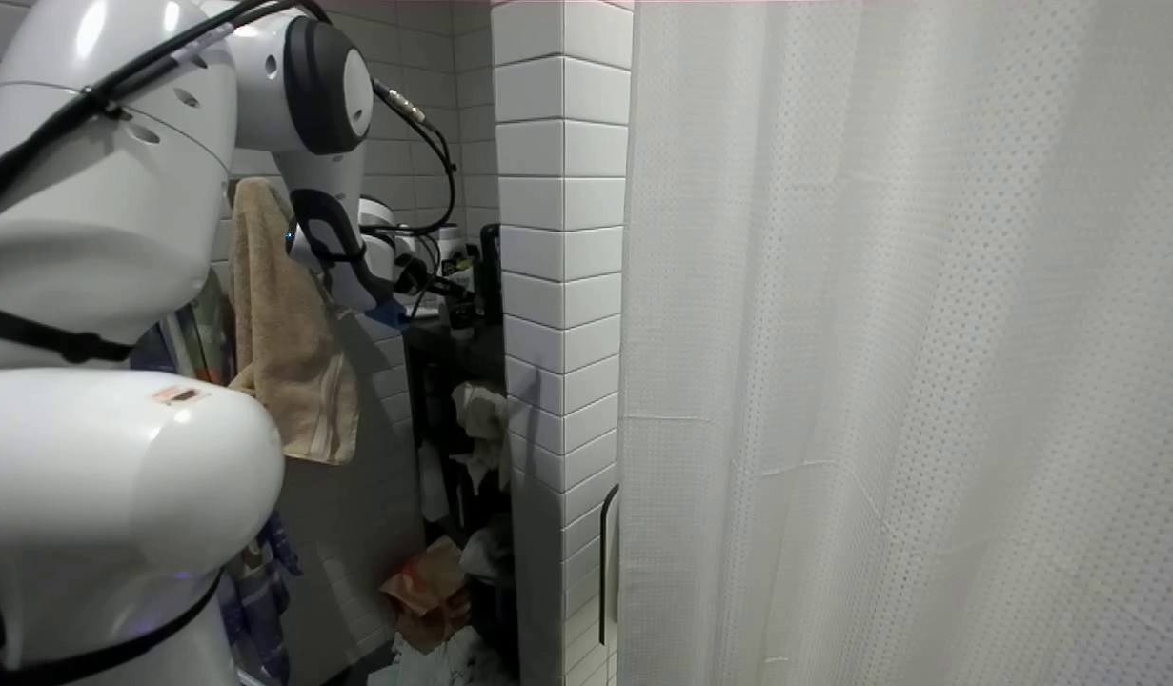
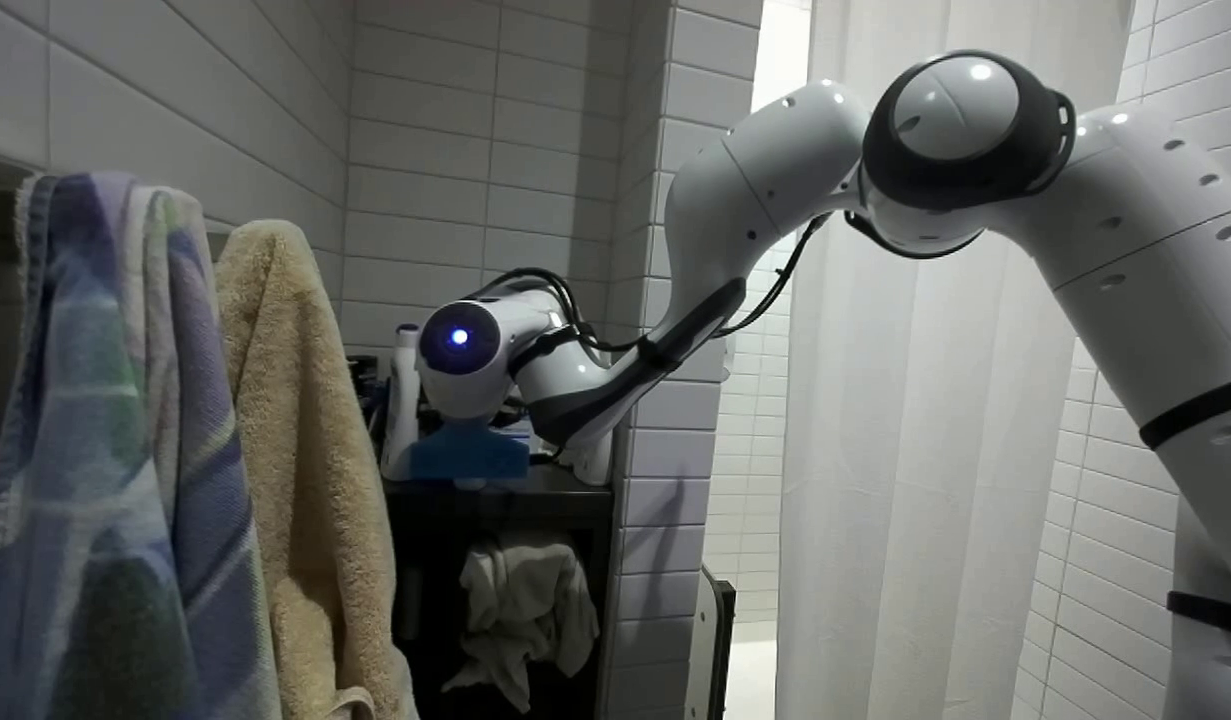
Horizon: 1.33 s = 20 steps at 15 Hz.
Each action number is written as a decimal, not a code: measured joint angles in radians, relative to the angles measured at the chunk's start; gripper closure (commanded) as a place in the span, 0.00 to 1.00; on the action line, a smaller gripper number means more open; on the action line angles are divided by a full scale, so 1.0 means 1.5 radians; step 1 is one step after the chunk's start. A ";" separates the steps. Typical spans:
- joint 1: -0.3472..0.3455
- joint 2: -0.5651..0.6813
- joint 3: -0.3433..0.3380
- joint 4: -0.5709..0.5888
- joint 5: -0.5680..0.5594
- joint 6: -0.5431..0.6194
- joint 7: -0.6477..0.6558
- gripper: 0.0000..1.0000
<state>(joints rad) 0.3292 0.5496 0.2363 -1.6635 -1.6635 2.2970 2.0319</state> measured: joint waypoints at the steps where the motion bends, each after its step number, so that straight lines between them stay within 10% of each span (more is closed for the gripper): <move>1: 0.000 0.000 0.000 0.000 0.000 0.000 0.000 0.27; 6: 0.001 0.001 0.000 0.000 0.000 -0.001 0.000 0.00; 20: 0.051 0.000 0.002 -0.003 -0.035 -0.117 0.024 0.00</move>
<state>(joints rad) 0.4052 0.5494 0.2398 -1.6674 -1.7155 2.1209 2.0675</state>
